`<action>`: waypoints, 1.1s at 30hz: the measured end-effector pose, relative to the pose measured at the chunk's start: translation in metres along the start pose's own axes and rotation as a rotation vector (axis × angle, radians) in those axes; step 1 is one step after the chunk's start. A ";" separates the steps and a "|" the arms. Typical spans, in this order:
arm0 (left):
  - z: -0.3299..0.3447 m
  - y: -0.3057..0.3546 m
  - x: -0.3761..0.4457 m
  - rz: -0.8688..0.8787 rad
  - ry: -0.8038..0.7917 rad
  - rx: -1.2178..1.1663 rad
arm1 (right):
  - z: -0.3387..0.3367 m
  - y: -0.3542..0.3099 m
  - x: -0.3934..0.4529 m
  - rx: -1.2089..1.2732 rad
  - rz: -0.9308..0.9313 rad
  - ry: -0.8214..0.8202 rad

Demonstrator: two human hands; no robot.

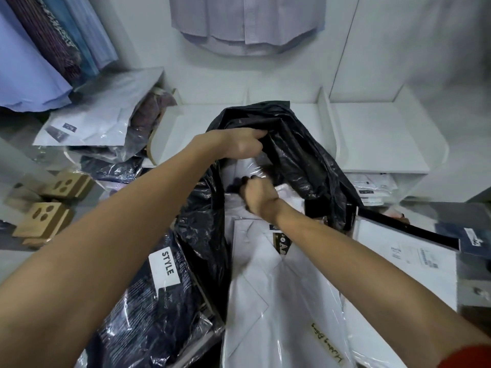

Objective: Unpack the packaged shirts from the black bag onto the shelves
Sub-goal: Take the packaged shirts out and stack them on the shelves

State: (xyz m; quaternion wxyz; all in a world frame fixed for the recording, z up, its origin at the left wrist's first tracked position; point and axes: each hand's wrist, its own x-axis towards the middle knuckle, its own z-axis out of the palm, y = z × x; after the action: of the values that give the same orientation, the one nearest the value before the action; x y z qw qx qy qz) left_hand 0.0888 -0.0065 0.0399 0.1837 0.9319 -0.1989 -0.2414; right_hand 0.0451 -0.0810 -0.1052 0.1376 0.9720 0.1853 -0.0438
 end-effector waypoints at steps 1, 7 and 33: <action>0.001 -0.003 -0.001 0.009 0.012 -0.007 | -0.001 -0.002 -0.008 -0.006 0.000 0.013; 0.009 -0.022 -0.008 0.062 0.047 0.015 | -0.023 0.019 -0.052 0.033 -0.067 0.075; -0.039 -0.018 -0.081 0.399 -0.285 -0.408 | -0.126 0.106 -0.099 0.681 -0.009 0.494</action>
State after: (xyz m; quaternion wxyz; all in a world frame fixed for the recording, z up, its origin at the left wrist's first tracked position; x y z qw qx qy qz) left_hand 0.0494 0.0551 0.0944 0.3810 0.7752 -0.3491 -0.3634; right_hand -0.0030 -0.1744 0.0558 -0.2401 0.9425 0.1919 0.1313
